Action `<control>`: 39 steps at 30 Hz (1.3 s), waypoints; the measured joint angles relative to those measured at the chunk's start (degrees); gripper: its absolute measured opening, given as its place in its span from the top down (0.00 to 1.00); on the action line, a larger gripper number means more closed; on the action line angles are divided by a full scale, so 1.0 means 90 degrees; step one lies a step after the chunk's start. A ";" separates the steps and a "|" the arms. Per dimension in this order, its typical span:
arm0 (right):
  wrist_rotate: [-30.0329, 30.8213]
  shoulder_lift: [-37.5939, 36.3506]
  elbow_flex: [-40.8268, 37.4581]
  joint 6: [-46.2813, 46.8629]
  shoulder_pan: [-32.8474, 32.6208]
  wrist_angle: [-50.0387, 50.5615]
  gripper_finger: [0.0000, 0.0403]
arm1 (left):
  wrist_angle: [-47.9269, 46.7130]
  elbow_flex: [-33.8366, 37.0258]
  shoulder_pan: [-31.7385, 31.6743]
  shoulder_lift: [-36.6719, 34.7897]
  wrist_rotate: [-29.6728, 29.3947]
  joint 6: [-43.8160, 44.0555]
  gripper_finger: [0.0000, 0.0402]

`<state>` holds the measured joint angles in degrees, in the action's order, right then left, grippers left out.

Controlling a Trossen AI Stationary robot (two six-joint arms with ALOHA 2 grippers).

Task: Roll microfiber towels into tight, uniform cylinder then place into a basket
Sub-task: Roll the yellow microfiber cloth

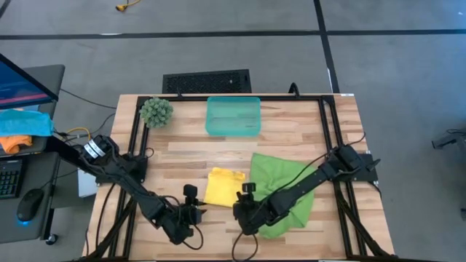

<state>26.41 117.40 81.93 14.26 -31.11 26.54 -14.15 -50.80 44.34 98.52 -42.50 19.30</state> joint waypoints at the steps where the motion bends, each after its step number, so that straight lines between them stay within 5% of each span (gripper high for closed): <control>1: -0.0003 0.0000 0.0000 -0.0094 -0.0002 -0.0107 0.63 | 0.0152 0.0081 -0.0029 0.0000 0.0035 -0.0066 0.72; 11: -0.0284 0.0000 0.0002 -0.0082 0.0004 -0.0373 0.63 | 0.0374 0.0477 -0.0422 0.0002 0.0262 0.0072 0.72; 19: -0.0284 0.0000 0.0002 -0.0085 0.0015 -0.0364 0.63 | 0.0564 0.0477 -0.0651 0.0007 0.1200 0.0128 0.72; 32: -0.0230 0.0000 -0.0072 -0.0140 0.0085 -0.0240 0.45 | 0.0567 0.0477 -0.0780 0.0007 0.0860 -0.0089 0.45; 39: -0.0245 0.0005 -0.0664 -0.0137 0.0097 -0.0747 0.45 | 0.0558 0.0477 -0.0973 0.0007 0.0904 -0.0047 0.43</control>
<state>24.21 117.45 75.95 13.03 -30.24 19.82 -9.13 -46.50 35.59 98.59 -34.36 18.87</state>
